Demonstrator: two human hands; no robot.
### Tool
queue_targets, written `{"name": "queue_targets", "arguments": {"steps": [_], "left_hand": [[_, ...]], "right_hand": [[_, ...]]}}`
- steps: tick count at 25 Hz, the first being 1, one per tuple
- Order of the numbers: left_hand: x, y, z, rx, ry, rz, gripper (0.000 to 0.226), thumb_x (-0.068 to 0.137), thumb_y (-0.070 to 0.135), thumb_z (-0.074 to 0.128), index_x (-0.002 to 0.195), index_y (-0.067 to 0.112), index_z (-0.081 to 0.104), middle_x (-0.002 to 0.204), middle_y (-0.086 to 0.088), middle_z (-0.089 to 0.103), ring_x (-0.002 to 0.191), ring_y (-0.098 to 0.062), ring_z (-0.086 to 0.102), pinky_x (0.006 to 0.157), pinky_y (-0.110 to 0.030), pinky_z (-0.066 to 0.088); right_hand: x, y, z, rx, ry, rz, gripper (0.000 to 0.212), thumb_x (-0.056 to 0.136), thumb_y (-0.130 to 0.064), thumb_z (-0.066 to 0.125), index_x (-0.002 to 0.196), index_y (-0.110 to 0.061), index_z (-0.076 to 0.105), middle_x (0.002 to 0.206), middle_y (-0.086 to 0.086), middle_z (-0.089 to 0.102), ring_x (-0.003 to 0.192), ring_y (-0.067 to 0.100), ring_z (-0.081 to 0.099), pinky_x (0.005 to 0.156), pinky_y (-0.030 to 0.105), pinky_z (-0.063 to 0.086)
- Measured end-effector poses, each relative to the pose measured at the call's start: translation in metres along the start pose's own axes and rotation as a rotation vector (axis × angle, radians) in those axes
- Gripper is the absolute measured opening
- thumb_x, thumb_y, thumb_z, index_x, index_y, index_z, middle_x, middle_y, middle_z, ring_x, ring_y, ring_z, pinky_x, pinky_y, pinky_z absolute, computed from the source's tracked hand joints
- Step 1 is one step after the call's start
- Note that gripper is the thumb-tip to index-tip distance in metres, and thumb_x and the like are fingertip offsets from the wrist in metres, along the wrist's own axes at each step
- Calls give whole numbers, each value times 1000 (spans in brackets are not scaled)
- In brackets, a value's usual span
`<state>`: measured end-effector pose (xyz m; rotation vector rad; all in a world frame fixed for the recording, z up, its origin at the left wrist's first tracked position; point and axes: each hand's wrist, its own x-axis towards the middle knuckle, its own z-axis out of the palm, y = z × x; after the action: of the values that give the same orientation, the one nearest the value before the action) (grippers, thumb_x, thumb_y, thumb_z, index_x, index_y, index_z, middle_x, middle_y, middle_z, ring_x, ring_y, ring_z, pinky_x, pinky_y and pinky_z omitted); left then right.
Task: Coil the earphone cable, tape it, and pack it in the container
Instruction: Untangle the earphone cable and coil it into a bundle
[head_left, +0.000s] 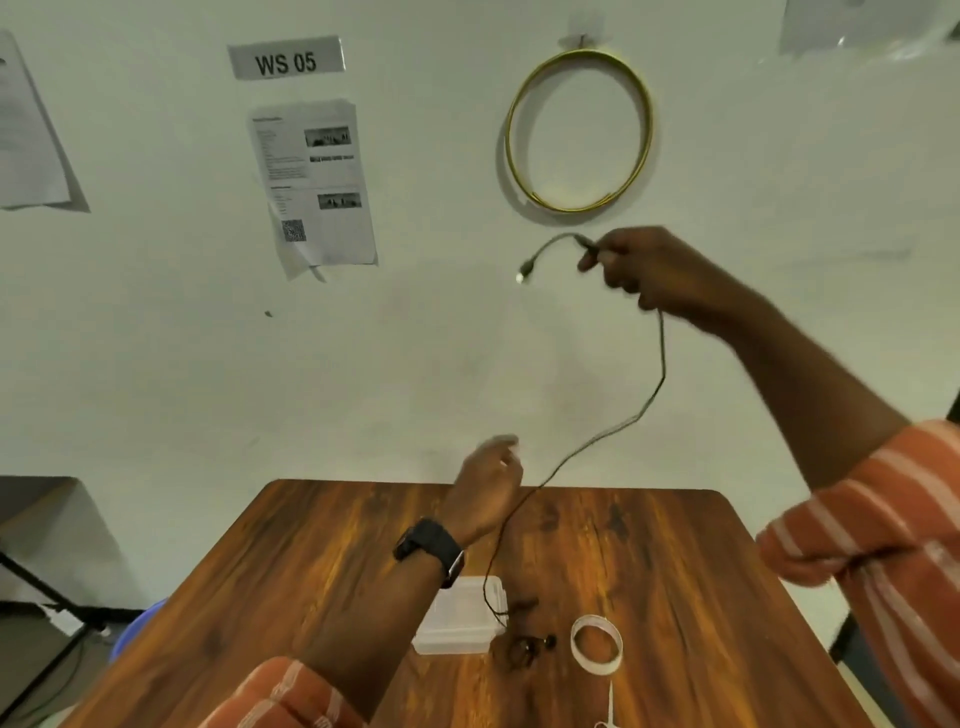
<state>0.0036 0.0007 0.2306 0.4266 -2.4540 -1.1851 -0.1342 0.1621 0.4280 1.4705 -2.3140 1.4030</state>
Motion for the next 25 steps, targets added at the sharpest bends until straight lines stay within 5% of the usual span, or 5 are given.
{"name": "queue_targets", "arguments": {"steps": [5, 10, 14, 18, 25], "left_hand": [[37, 105, -69, 301, 825, 677, 45, 90, 26, 57, 131, 12, 49, 129, -5, 55, 122, -20, 49, 106, -34, 35], [54, 137, -100, 176, -48, 204, 54, 96, 58, 38, 92, 8, 58, 75, -2, 59, 56, -20, 56, 54, -30, 47], [48, 122, -120, -43, -320, -25, 59, 94, 58, 43, 90, 4, 66, 53, 4, 39, 44, -8, 29, 40, -20, 24], [27, 101, -138, -948, -672, -26, 29, 102, 27, 39, 92, 8, 58, 48, 9, 34, 40, -5, 22, 38, -17, 25], [31, 114, -136, -1269, -33, 367, 39, 103, 18, 38, 142, 15, 40, 72, 2, 55, 57, -11, 53, 60, -21, 49]], "right_hand": [[-4, 9, 34, -244, -275, -139, 23, 100, -17, 51, 106, -11, 72, 68, -5, 50, 54, -3, 44, 58, 19, 36], [-5, -1, 52, 84, -248, -133, 15, 96, -13, 58, 95, -7, 71, 62, -13, 55, 54, 0, 44, 54, 18, 35], [2, 8, 52, 313, -172, -27, 15, 89, -10, 61, 100, -10, 71, 65, -3, 56, 55, 7, 40, 48, 23, 29], [2, 27, 63, 559, -94, 31, 16, 93, -11, 61, 99, -13, 75, 77, 4, 60, 59, 13, 33, 47, 22, 25], [-59, 15, 153, 422, -197, 47, 27, 103, -26, 44, 117, -17, 66, 63, -2, 51, 52, 2, 39, 48, 15, 30]]}}
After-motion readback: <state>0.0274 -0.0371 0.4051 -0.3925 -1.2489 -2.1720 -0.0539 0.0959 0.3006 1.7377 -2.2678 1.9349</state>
